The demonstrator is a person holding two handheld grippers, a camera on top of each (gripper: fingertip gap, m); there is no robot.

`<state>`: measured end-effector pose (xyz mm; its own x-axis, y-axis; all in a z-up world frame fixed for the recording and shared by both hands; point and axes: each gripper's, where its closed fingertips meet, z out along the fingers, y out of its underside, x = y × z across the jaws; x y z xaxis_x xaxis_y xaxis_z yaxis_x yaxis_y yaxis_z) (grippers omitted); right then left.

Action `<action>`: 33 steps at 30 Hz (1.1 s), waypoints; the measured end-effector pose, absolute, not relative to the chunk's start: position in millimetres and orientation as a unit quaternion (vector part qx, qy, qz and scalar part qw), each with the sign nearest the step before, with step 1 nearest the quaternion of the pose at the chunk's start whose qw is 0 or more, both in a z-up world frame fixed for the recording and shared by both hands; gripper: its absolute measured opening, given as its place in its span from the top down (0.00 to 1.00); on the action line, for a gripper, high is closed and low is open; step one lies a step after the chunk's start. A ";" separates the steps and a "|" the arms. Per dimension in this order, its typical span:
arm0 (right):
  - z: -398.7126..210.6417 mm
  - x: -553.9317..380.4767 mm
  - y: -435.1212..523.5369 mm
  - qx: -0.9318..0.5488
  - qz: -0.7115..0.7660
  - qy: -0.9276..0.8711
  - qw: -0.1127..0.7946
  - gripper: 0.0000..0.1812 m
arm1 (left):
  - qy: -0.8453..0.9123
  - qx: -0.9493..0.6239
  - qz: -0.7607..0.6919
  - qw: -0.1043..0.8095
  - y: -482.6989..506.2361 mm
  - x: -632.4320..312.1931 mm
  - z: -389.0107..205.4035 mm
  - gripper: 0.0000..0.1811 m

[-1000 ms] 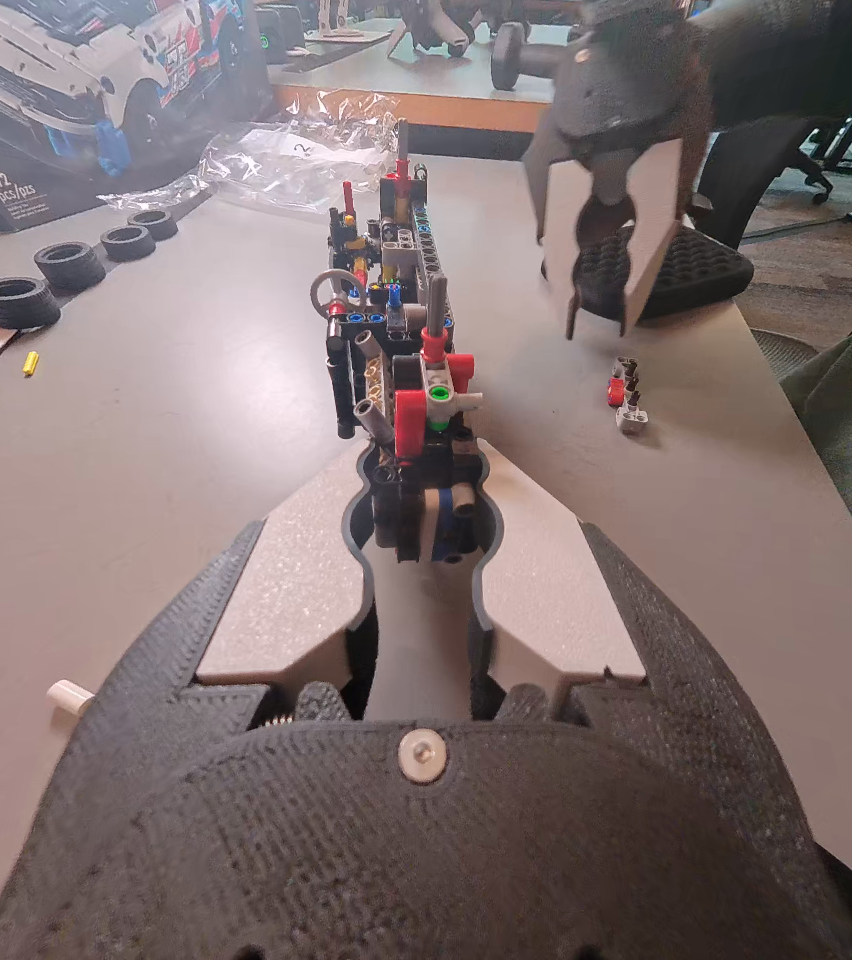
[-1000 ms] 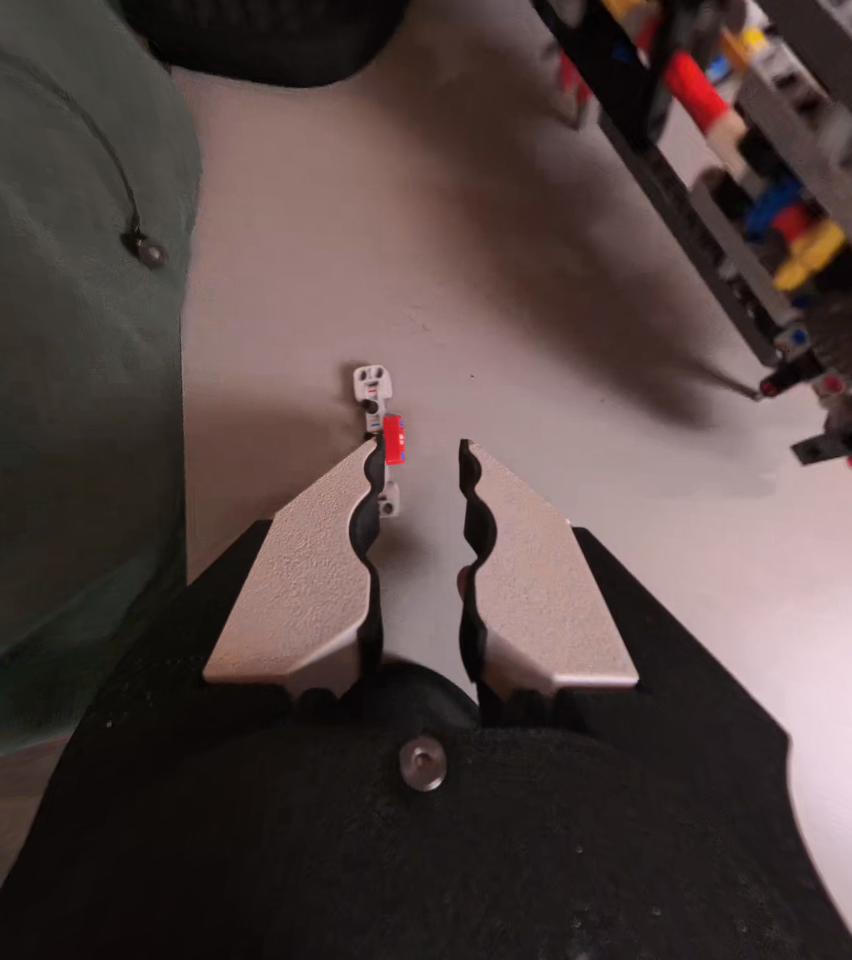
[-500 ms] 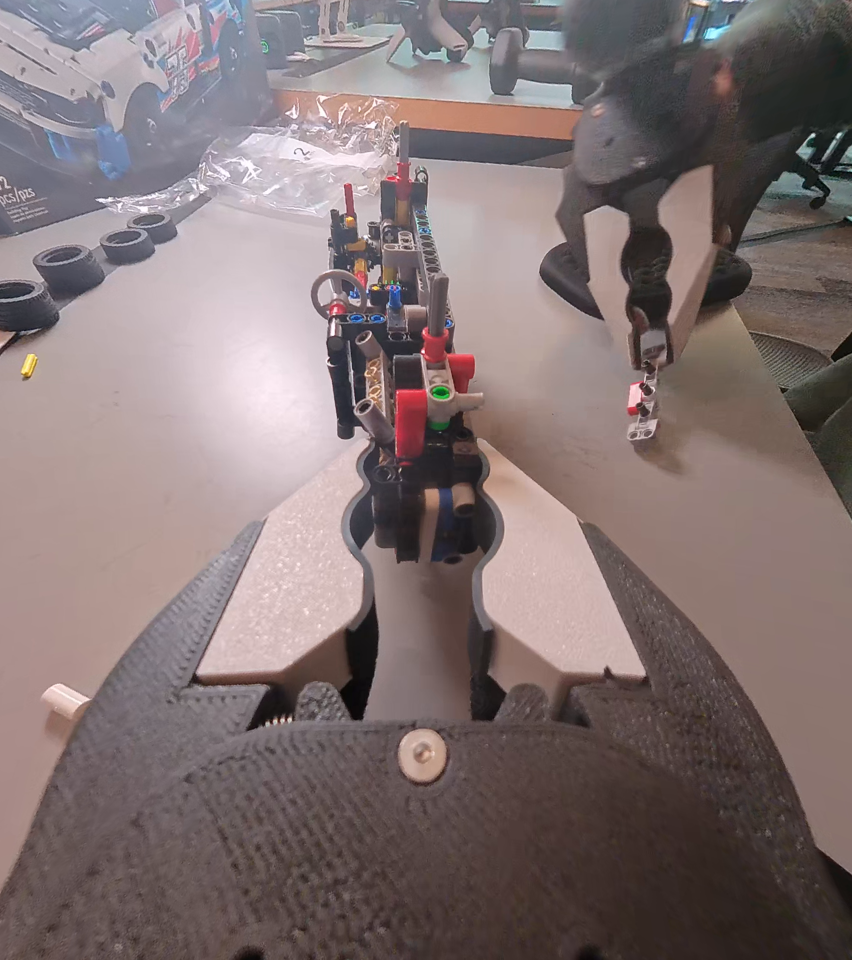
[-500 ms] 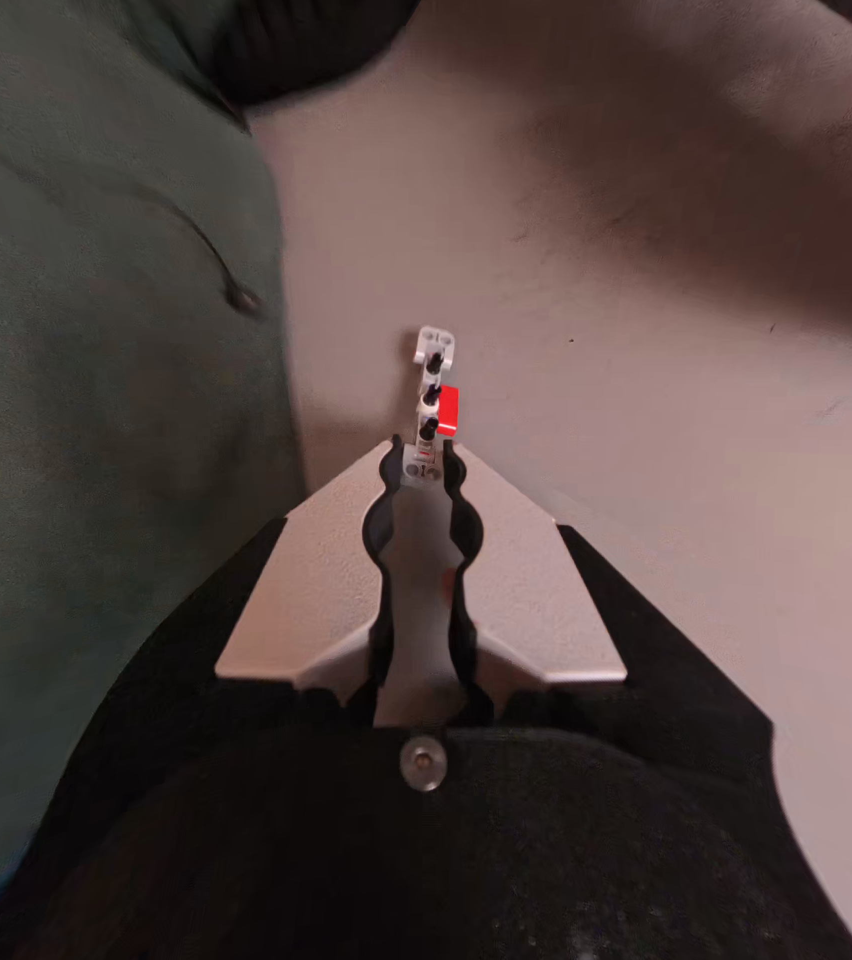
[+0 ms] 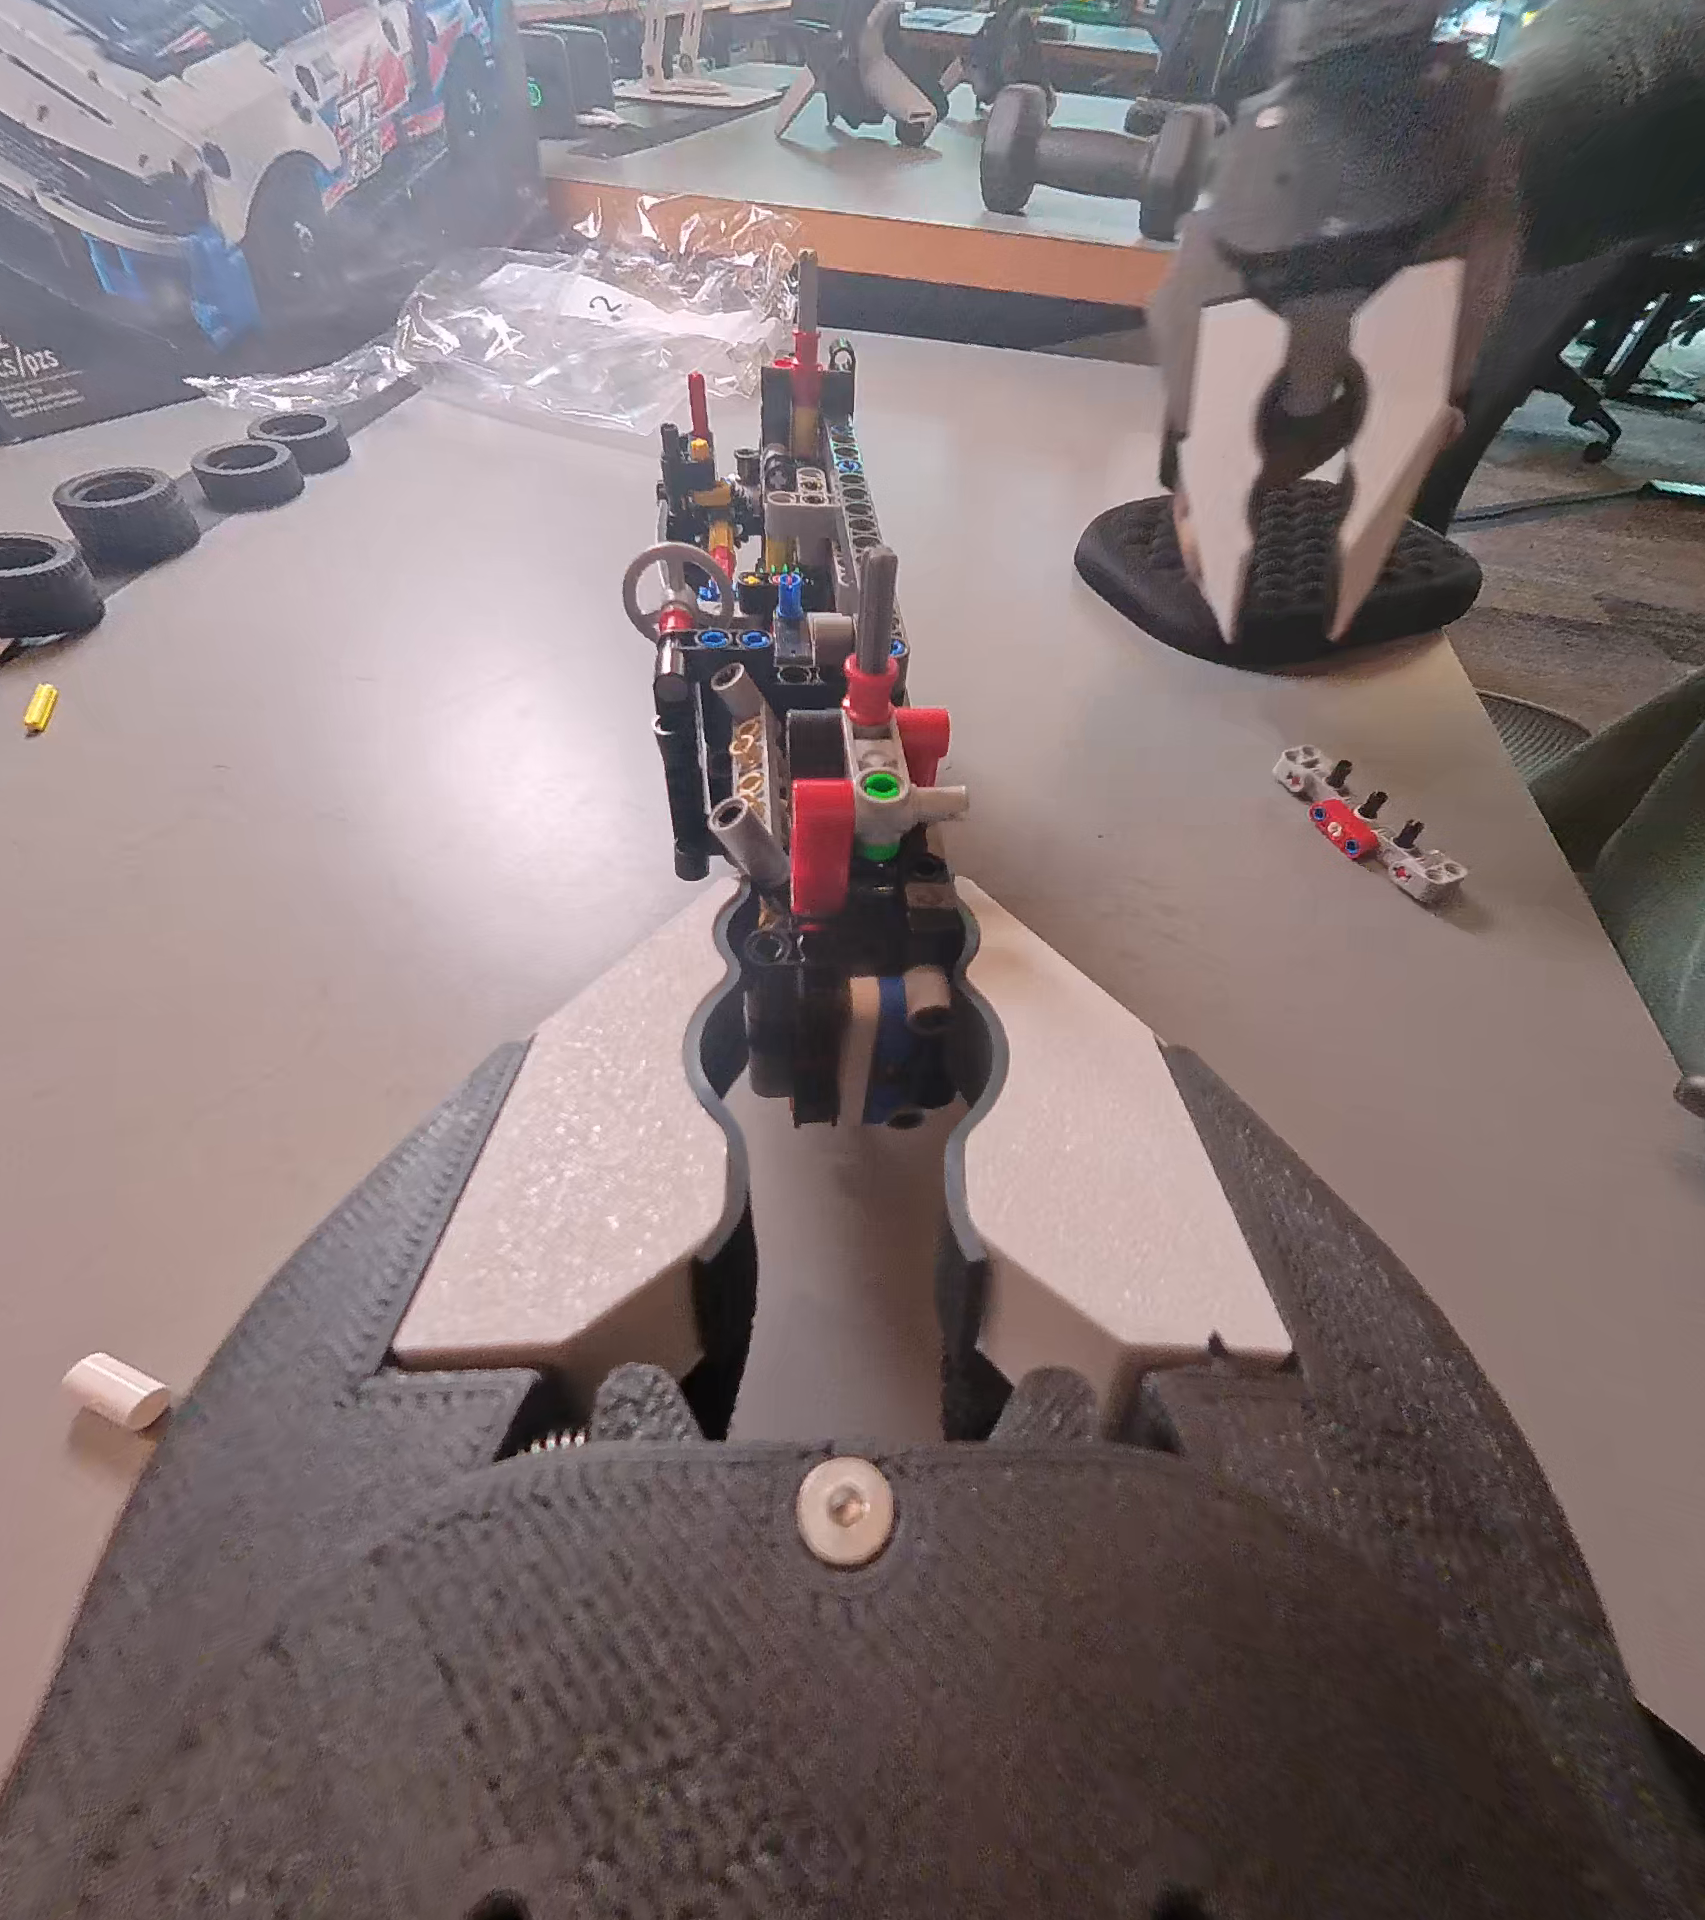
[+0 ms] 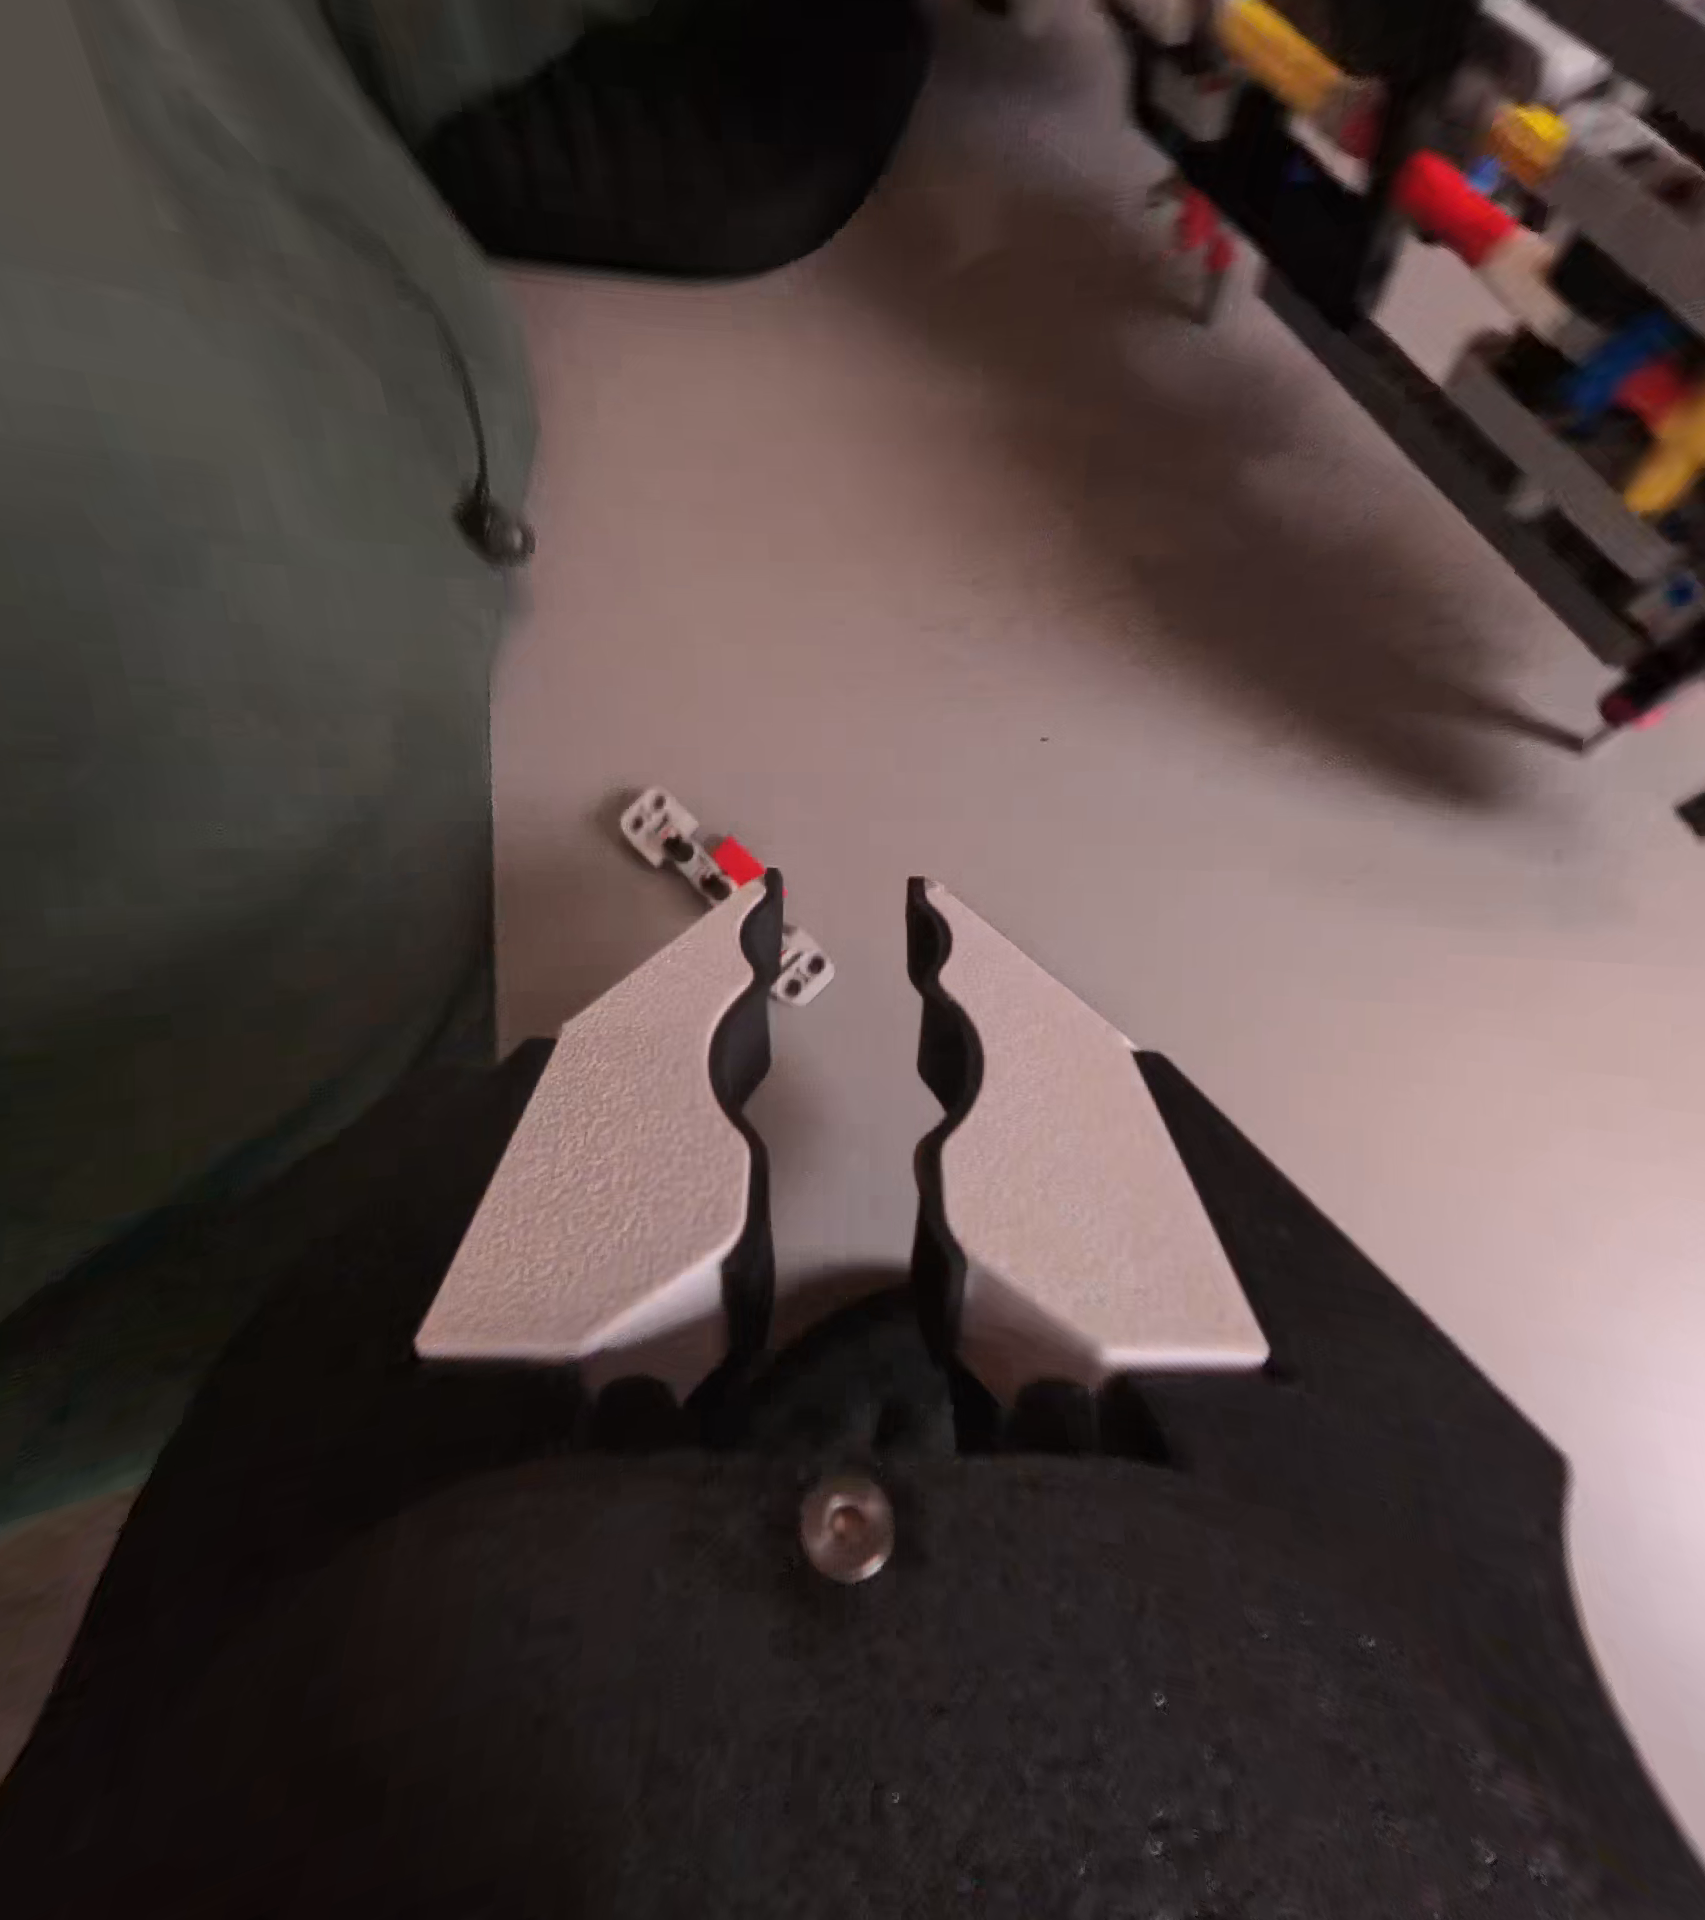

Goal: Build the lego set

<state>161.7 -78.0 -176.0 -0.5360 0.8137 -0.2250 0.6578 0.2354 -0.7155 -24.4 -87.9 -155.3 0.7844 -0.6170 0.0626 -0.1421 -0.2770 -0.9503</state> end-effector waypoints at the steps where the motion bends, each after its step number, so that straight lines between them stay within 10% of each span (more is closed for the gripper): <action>1: -181.1 169.1 -85.6 -0.435 0.373 -0.810 0.125 0.88 | 0.245 -0.769 -0.218 0.548 -87.7 -24.7 -155.3 0.83; 8: -220.2 182.8 -93.8 -0.278 0.247 -0.904 0.211 0.82 | 0.253 -0.769 -0.211 0.548 -88.6 -22.5 -155.7 0.82; 14: -224.2 172.9 -97.7 -0.276 0.284 -0.911 0.112 0.90 | 0.258 -0.769 -0.199 0.550 -89.8 -21.5 -155.9 0.83; 21: -172.4 156.1 -87.0 -0.641 0.434 -0.553 -0.310 0.89 | 0.248 -0.769 -0.212 0.550 -88.9 -22.7 -155.6 0.83; 33: -194.2 180.0 -18.2 -0.564 0.279 -0.777 0.012 0.82 | 0.246 -0.768 -0.218 0.549 -89.5 -23.1 -155.6 0.82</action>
